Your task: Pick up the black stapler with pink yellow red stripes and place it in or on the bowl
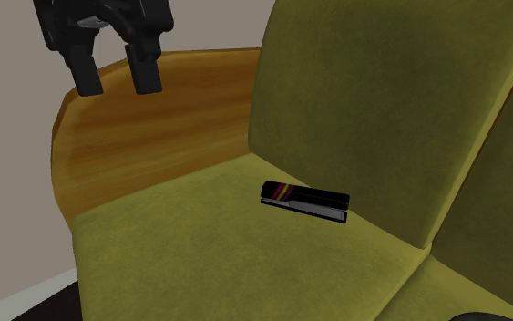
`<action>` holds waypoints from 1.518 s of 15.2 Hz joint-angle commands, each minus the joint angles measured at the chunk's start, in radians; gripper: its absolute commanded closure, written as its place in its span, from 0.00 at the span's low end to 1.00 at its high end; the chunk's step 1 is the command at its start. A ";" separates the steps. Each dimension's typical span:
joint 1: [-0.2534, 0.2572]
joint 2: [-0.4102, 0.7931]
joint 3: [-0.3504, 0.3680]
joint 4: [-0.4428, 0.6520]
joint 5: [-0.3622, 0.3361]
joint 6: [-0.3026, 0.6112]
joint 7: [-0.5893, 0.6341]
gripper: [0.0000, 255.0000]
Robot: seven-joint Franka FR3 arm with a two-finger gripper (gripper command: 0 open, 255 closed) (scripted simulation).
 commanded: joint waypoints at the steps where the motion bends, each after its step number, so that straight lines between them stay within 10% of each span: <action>1: 0.000 0.000 0.000 0.000 0.000 0.000 0.000 0.00; 23: -0.230 0.750 0.171 0.207 0.055 0.562 1.024 0.00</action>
